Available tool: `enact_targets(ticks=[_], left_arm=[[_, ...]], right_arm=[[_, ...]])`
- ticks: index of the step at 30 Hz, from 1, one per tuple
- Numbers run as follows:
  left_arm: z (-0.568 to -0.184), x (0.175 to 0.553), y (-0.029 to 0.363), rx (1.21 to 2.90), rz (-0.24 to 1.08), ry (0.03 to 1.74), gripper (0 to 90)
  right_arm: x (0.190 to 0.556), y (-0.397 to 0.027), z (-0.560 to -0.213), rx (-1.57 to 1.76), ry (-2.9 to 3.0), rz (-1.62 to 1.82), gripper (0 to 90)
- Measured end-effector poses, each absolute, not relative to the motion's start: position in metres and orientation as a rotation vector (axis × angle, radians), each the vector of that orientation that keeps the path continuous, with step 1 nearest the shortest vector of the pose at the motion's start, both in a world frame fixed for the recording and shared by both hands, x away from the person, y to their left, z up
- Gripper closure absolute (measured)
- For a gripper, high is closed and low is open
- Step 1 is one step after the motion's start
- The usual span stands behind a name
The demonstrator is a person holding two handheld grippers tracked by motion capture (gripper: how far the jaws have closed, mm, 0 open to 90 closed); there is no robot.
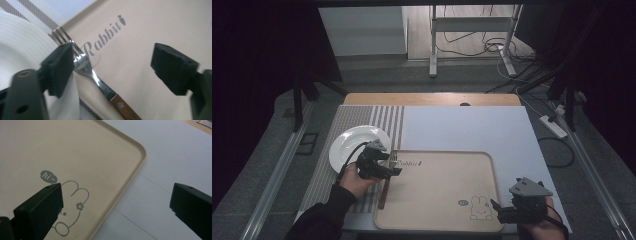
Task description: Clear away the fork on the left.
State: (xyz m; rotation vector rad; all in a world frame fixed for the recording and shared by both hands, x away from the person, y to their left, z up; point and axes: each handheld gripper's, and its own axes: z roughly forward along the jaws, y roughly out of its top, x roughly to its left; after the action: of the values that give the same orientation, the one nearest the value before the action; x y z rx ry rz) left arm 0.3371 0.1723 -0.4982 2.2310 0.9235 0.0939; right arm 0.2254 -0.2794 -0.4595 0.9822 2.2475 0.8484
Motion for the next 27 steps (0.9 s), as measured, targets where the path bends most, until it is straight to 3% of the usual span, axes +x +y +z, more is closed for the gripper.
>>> enact_targets(ticks=[18,27], left_arm=[[-0.492,0.329,0.196,2.183,0.091,0.945,0.0],[-0.491,0.318,0.211,2.164,0.115,0.97,0.0]], right_arm=[[0.226,-0.279,-0.46,0.985,2.246,0.848,0.0],[0.225,-0.279,-0.459,0.988,2.244,0.848,0.0]])
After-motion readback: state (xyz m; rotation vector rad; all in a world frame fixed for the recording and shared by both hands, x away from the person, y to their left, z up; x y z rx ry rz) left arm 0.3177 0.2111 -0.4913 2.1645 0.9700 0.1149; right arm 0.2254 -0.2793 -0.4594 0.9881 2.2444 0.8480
